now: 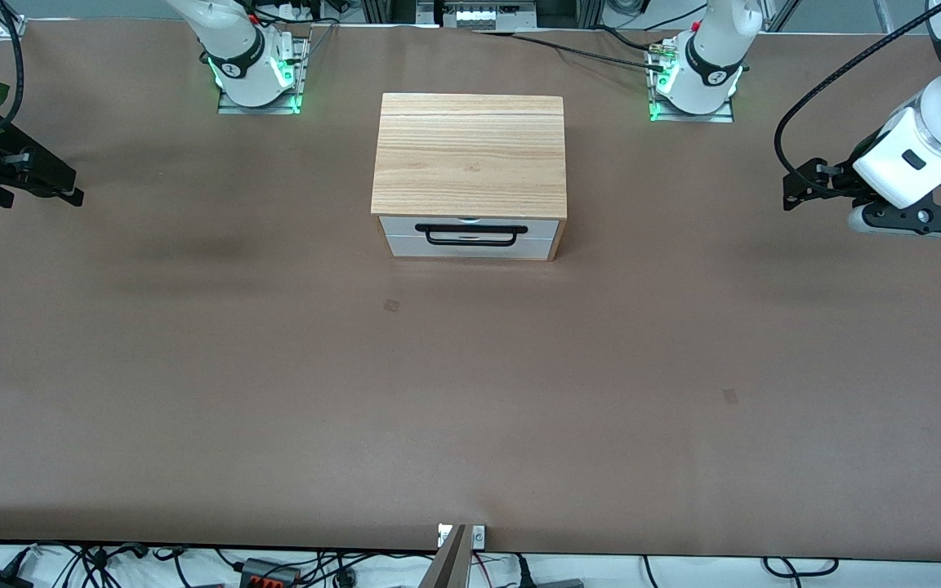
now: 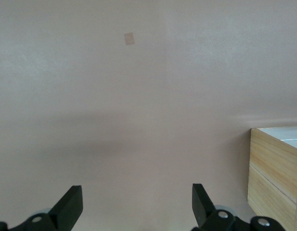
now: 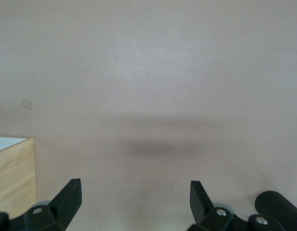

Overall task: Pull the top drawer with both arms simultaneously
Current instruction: 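Move both grippers from rest toward the drawer's black handle ends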

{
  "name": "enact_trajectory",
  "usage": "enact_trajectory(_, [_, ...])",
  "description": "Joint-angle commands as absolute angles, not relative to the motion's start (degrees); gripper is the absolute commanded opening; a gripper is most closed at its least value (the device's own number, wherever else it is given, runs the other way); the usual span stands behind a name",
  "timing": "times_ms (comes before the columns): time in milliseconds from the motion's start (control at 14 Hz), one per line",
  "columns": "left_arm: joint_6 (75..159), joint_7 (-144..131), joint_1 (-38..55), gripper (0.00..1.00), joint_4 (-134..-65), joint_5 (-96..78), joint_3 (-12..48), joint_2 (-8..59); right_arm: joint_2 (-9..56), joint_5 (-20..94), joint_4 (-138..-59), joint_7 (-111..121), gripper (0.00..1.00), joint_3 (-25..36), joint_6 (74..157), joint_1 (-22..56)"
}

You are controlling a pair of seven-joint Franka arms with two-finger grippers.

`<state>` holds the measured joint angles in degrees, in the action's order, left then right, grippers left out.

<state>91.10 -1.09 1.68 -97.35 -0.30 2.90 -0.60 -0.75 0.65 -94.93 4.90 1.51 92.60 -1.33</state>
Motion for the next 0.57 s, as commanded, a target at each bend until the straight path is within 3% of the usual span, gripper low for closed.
enact_trajectory(0, [91.23, -1.05, 2.29, 1.0, -97.12, -1.23, 2.11, -1.14, -0.26, 0.88, -93.6, 4.22, 1.0, 1.67, 92.11, -0.97])
enact_trajectory(500, [89.65, -1.05, 3.25, 1.0, -96.77, -1.23, 3.68, -0.01, -0.26, 0.97, -93.6, 4.31, 1.0, 1.58, 91.85, -0.79])
